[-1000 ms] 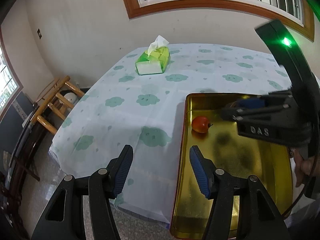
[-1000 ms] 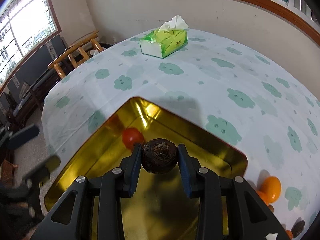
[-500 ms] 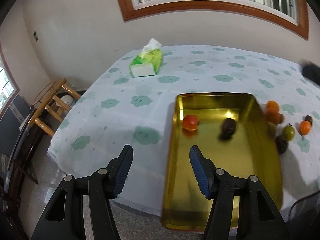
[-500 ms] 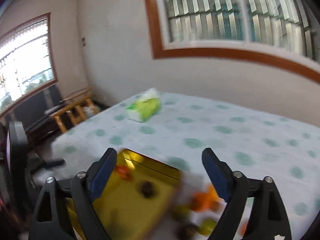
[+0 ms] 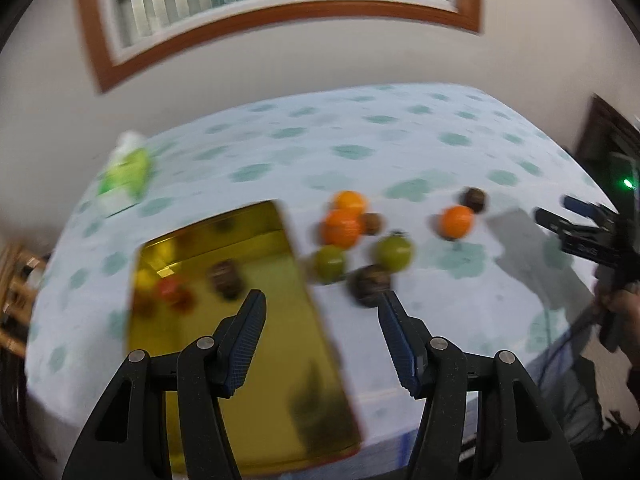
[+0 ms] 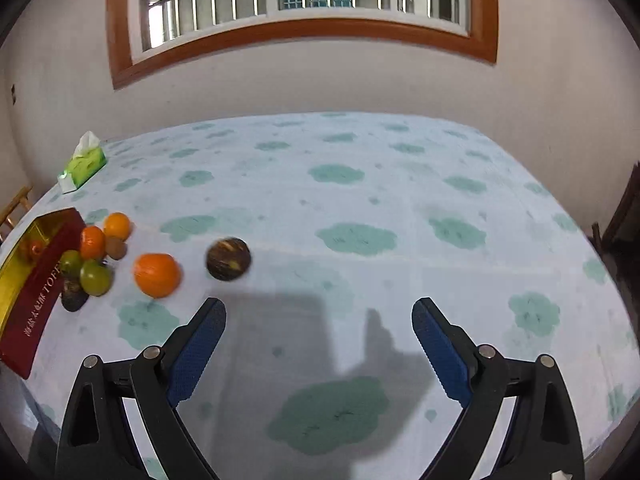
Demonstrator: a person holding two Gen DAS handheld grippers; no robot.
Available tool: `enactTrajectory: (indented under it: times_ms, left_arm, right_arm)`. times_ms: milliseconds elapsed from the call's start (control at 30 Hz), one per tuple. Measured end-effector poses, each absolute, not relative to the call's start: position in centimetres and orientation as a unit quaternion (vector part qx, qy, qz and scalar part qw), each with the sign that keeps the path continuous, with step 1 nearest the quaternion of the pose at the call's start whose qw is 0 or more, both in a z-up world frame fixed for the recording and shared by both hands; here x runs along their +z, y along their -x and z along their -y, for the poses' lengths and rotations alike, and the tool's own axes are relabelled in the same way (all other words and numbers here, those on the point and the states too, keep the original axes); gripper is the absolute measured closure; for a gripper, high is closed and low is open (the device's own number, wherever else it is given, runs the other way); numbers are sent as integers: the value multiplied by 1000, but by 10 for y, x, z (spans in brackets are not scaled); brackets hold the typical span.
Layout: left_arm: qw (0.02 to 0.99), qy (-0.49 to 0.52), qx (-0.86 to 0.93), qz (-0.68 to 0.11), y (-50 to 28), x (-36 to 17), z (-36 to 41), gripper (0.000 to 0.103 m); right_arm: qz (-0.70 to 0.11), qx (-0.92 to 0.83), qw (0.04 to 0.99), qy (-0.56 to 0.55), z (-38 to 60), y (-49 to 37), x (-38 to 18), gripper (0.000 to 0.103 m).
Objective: Organize fruits
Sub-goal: 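Grasp a second dark brown fruit with the left gripper, then place the dark brown fruit in the tray with the left gripper while the right gripper grasps a mandarin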
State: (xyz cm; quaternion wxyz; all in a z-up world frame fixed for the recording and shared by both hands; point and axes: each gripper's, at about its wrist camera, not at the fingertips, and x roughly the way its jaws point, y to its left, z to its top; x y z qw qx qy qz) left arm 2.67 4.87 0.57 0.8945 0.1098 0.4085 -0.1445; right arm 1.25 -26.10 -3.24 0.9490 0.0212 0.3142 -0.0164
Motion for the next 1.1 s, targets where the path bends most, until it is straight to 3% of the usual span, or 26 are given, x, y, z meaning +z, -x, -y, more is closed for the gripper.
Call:
enactTrajectory:
  times_ms: [200, 567, 800, 1033, 1100]
  left_arm:
    - [855, -172, -194, -449, -60, -24, -4, 59]
    - [780, -250, -244, -519, -104, -72, 20, 59]
    - [799, -247, -228, -499, -97, -68, 20, 65]
    - [857, -132, -209, -452, -53, -10, 3, 64]
    - [866, -112, -205, -443, -45, 2, -3, 64]
  right_arm:
    - [-316, 5, 948, -45, 265, -16, -43, 10]
    - [-324, 36, 942, -75, 270, -19, -52, 10]
    - [-327, 45, 941, -82, 271, -20, -54, 10]
    - [-293, 164, 942, -27, 227, -18, -19, 12]
    - [-285, 203, 937, -12, 209, -23, -13, 19]
